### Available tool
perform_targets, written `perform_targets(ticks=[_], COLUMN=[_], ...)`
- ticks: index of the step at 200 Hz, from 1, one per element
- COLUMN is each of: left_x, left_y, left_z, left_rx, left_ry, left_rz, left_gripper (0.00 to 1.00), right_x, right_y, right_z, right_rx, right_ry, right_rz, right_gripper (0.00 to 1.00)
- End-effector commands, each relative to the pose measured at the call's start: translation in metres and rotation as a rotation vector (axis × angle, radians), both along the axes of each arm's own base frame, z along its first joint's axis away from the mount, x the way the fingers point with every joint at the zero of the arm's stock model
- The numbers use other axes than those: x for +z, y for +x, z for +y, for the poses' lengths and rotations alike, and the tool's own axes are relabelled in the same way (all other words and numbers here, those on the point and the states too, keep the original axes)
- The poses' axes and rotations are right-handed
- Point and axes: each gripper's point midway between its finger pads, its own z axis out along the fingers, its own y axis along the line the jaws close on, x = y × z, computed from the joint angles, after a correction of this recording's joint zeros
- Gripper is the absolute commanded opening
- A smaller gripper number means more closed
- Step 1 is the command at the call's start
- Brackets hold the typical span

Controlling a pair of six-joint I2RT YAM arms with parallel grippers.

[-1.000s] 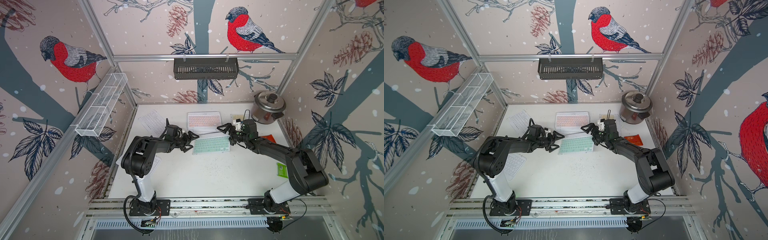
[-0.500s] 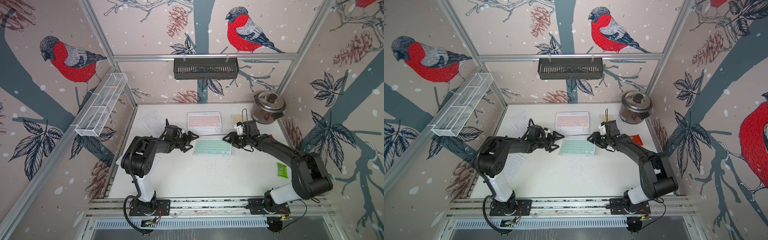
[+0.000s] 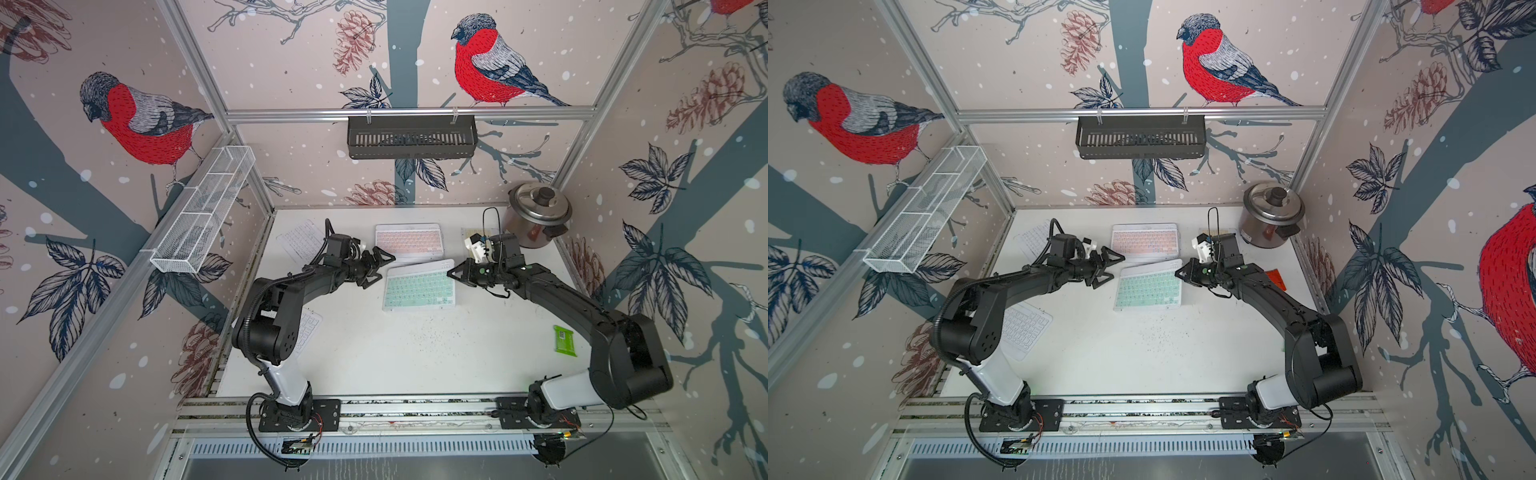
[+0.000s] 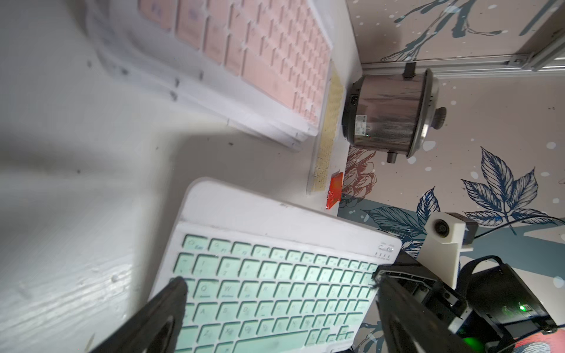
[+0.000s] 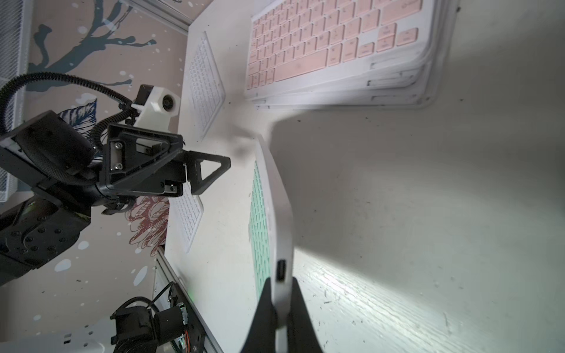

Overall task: Stack the numeric keypads
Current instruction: Pick up the numeric keypad from the center of the board, then place the numeric keypad at the numeric keypad.

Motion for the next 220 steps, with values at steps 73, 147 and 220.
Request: perform_targets(ticks=[73, 147, 220], left_x=[0.076, 0.056, 0.017], left_y=[0.056, 0.11, 0.148], left_z=[0.04, 0.035, 0.044], left_rx=[0.028, 0.028, 0.057], left_ry=[0.148, 0.181, 0.291], left_rz=[-0.237, -0.255, -0.201], left_gripper=[0.97, 0.97, 0.96], right_x=[0.117, 0.06, 0.004], right_y=[0.078, 0.165, 0.2], right_z=[0.021, 0.026, 0.022], right_rx=[0.157, 0.192, 0.249], right_ry=[0.37, 0.407, 0.435], right_rz=[-0.246, -0.193, -0.148], right_gripper=[0.01, 0.02, 0.03])
